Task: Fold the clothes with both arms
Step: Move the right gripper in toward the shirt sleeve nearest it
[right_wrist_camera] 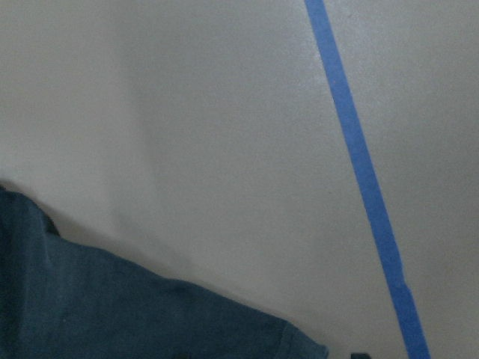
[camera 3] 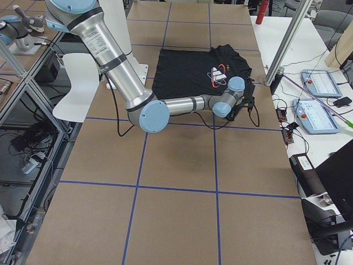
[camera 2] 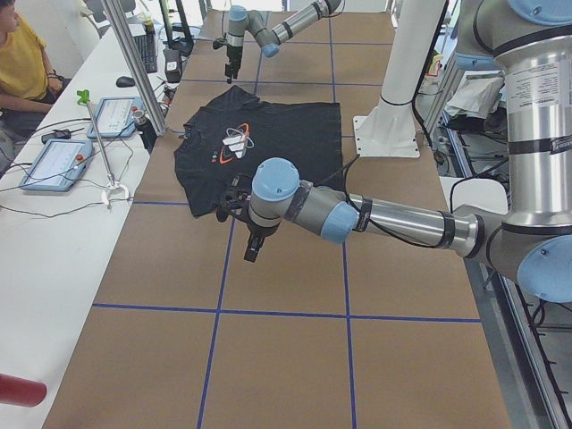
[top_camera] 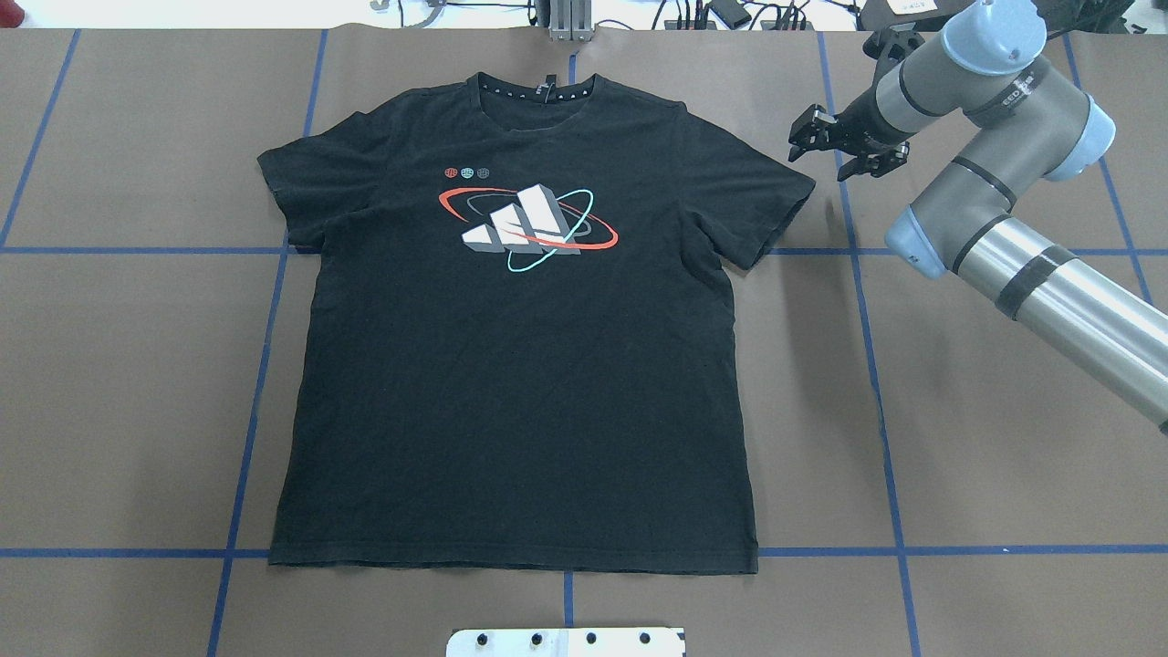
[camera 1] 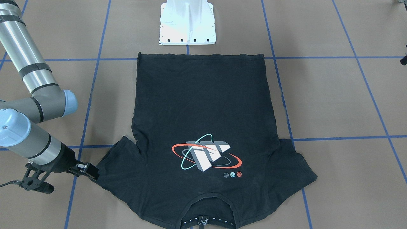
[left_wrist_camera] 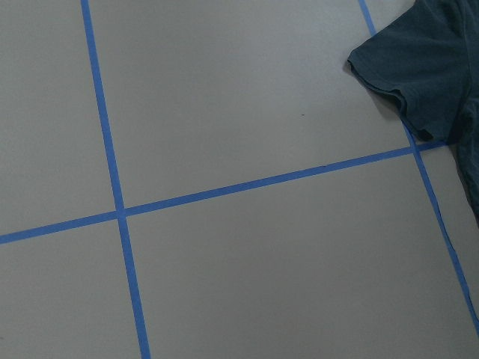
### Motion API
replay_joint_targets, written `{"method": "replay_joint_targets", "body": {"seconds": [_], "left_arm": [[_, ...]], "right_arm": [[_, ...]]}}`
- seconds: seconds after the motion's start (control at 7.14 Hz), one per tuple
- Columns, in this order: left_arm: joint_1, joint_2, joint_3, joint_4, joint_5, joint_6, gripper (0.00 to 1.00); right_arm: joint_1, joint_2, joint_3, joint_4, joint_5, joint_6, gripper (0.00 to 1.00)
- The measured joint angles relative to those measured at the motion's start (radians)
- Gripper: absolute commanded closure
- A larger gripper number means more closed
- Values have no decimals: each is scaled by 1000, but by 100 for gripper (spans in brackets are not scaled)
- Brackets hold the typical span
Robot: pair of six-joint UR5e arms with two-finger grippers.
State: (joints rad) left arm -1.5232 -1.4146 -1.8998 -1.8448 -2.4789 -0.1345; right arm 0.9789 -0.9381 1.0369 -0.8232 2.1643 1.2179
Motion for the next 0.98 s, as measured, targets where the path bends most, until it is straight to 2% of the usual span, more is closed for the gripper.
{"method": "replay_joint_targets", "body": {"seconds": [0.98], "left_arm": [[0,-3,-3,-1,0,0,0]], "right_arm": [[-23,-9,-19,-2,-12,-68,34]]}}
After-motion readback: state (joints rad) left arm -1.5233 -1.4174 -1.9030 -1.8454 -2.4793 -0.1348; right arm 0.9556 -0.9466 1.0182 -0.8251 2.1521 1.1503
